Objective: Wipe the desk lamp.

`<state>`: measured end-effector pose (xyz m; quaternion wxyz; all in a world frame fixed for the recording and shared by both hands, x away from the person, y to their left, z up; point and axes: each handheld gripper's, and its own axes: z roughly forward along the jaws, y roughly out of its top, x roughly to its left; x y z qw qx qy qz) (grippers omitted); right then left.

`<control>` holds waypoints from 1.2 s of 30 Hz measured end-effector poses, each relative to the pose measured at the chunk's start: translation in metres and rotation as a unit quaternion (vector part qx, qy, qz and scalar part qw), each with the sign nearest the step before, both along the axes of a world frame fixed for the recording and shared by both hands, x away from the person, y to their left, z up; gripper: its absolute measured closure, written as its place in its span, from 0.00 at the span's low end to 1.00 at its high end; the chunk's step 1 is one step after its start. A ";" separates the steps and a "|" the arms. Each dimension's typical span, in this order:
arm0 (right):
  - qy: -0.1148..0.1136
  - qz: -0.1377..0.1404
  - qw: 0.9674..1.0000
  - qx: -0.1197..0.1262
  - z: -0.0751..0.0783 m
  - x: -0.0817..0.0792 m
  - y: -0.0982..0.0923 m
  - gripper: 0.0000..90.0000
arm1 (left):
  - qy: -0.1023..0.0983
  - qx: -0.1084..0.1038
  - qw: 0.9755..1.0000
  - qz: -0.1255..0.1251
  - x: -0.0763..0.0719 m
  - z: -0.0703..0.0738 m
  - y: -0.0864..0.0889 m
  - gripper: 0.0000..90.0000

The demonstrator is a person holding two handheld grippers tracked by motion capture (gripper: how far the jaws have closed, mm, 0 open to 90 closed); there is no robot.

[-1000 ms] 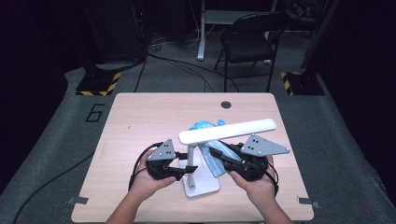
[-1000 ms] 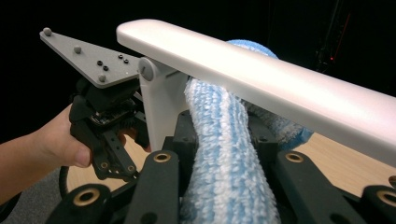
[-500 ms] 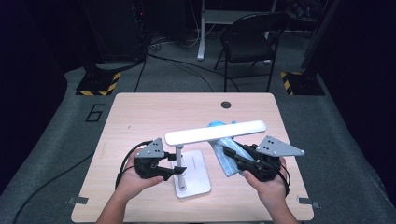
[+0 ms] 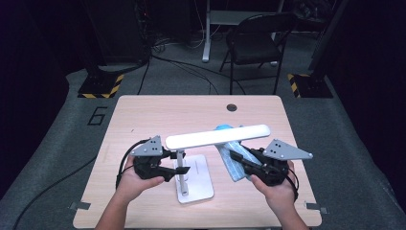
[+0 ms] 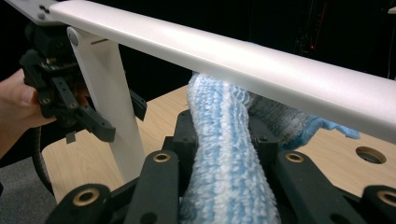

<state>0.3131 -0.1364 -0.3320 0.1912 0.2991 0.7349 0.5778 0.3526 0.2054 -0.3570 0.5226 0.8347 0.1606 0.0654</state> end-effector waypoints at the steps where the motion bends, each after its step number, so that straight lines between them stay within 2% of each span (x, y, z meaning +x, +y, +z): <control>1: 0.000 0.001 1.000 0.000 0.000 0.000 0.000 0.78 | 0.002 0.001 1.000 -0.002 0.000 0.003 -0.001 0.53; 5: 0.000 0.004 1.000 -0.001 0.001 0.001 0.002 0.78 | 0.003 0.020 1.000 -0.002 0.000 0.011 -0.004 0.56; 10: -0.001 0.007 1.000 -0.003 0.002 0.002 0.006 0.78 | 0.008 0.018 1.000 -0.004 0.001 0.010 -0.005 0.57; 14: 0.000 0.012 1.000 -0.003 0.004 0.002 0.012 0.78 | 0.002 0.019 1.000 0.000 0.000 0.009 -0.006 0.58; 17: -0.001 0.024 1.000 -0.004 0.006 0.001 0.023 0.78 | 0.002 0.011 1.000 0.001 0.000 0.007 -0.006 0.58; 23: -0.012 0.059 0.998 -0.011 0.012 -0.003 0.051 0.78 | 0.003 0.012 1.000 0.001 0.000 0.007 -0.006 0.58; 26: -0.011 0.068 0.998 -0.015 0.014 -0.005 0.060 0.78 | 0.002 0.014 1.000 0.003 0.000 0.007 -0.006 0.58; 31: -0.008 0.065 0.998 -0.011 0.013 -0.003 0.056 0.78 | 0.000 0.010 1.000 0.003 0.000 0.006 -0.008 0.58; 32: -0.013 0.066 0.998 -0.011 0.012 -0.002 0.052 0.78 | 0.001 0.011 1.000 0.003 0.000 0.006 -0.008 0.58; 36: -0.011 0.050 0.999 -0.010 0.010 -0.002 0.039 0.78 | 0.006 0.017 1.000 0.006 0.000 0.007 -0.007 0.58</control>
